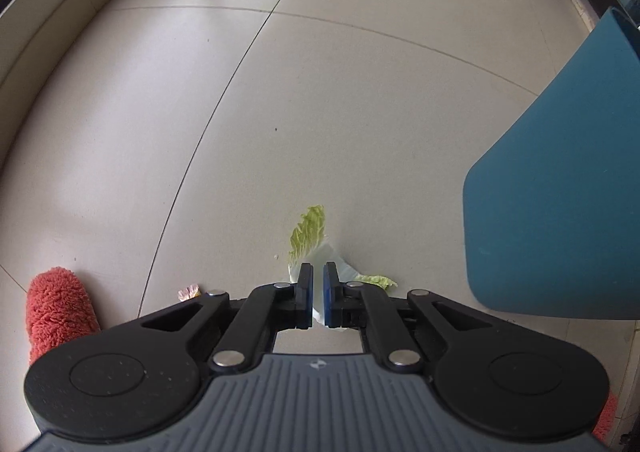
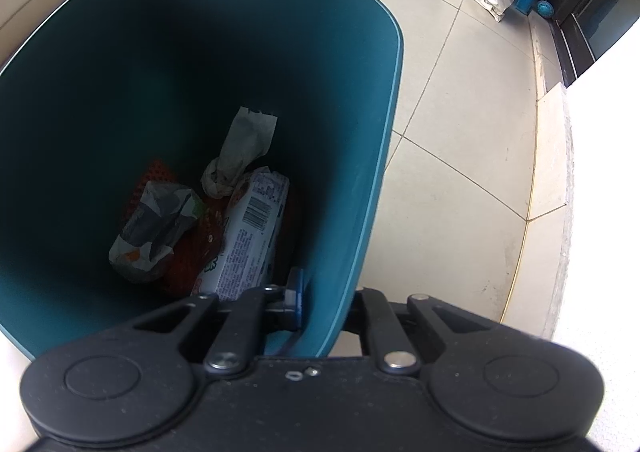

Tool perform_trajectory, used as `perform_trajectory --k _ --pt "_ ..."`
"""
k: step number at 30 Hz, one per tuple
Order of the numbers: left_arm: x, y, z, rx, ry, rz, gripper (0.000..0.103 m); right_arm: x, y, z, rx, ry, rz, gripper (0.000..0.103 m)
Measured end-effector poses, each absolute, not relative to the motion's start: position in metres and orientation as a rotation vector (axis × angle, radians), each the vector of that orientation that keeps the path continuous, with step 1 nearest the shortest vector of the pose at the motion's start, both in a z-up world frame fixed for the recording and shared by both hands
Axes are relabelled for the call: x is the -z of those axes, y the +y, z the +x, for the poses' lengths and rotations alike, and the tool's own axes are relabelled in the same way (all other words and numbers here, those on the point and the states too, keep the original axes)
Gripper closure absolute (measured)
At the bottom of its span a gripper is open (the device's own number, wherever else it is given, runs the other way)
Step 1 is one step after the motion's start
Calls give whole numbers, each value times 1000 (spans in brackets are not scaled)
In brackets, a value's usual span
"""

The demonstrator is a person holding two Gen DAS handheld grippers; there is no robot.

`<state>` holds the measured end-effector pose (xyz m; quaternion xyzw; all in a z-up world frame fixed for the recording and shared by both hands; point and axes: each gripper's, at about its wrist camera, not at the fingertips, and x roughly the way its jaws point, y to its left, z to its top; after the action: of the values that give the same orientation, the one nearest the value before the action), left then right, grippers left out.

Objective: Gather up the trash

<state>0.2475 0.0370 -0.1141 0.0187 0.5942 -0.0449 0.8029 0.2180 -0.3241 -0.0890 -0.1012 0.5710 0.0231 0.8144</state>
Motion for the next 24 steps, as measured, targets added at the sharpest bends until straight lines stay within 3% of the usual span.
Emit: perform_trajectory --k 6,12,15,16,17,24 --pt "91 25 246 149 1229 77 99 89 -326 218 -55 1217 -203 94" --pt "131 34 256 181 1340 -56 94 88 -327 218 -60 1212 -214 94" --pt "163 44 265 154 1404 -113 64 88 -325 217 -60 1211 -222 94" --pt "175 49 268 125 1415 -128 45 88 -324 217 -60 1211 -225 94" --pt "183 54 270 98 1422 -144 34 88 -324 217 -61 1211 -228 94" --pt "232 79 276 43 1494 -285 33 89 -323 219 -63 1220 -216 94"
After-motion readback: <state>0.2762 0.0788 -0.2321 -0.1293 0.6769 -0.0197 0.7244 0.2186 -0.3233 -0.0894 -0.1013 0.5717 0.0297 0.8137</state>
